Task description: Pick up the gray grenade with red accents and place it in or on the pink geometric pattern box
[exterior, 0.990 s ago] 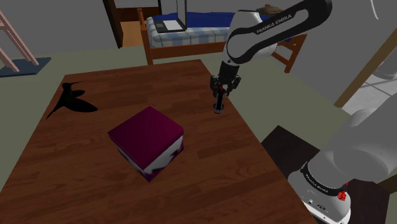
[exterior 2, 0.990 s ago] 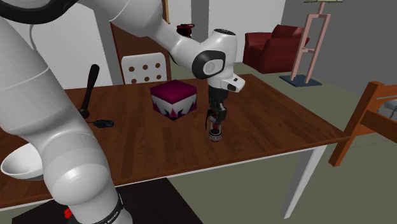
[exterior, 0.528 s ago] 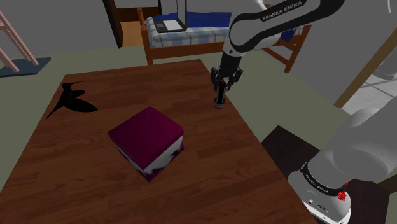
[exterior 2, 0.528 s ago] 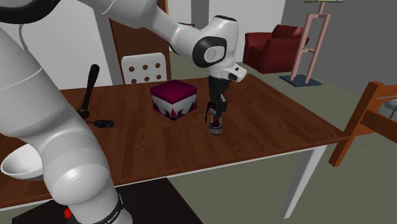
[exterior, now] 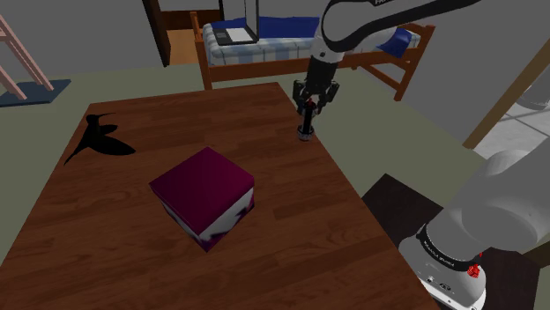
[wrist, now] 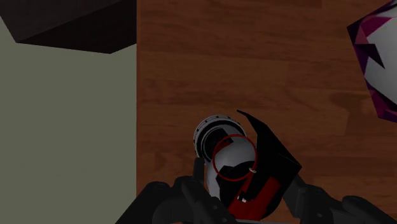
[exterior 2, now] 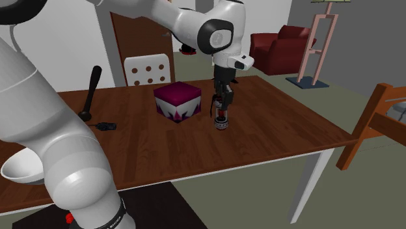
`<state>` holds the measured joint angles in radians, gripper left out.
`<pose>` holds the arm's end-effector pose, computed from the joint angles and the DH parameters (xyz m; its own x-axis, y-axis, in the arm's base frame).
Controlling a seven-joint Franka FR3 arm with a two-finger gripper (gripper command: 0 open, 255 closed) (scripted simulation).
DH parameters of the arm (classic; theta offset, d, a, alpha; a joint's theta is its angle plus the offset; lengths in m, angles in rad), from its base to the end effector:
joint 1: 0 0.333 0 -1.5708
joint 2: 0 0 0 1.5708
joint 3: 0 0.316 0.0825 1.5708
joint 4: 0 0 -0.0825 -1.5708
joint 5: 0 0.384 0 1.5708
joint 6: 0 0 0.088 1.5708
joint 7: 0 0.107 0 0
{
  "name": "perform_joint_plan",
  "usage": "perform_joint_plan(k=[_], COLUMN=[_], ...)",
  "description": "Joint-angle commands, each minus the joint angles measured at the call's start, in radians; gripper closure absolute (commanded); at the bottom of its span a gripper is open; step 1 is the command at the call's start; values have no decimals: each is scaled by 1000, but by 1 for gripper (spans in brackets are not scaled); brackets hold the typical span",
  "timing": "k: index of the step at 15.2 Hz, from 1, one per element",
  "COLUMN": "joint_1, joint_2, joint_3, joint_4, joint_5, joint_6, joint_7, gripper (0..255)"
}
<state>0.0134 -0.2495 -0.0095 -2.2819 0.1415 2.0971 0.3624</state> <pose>0.4774 0.0085 0.4618 0.9105 -0.4134 0.0105 -0.4079 -0.9020 -0.1415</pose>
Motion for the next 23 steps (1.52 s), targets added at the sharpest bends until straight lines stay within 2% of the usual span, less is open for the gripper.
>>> perform_joint_plan(k=[1,23], joint_1=[-1,-4], joint_2=[-8,-35], joint_3=[0,-4], joint_4=[20,280], joint_5=[-2,-17], joint_6=[-28,-313], joint_7=[4,38], gripper=[255,255])
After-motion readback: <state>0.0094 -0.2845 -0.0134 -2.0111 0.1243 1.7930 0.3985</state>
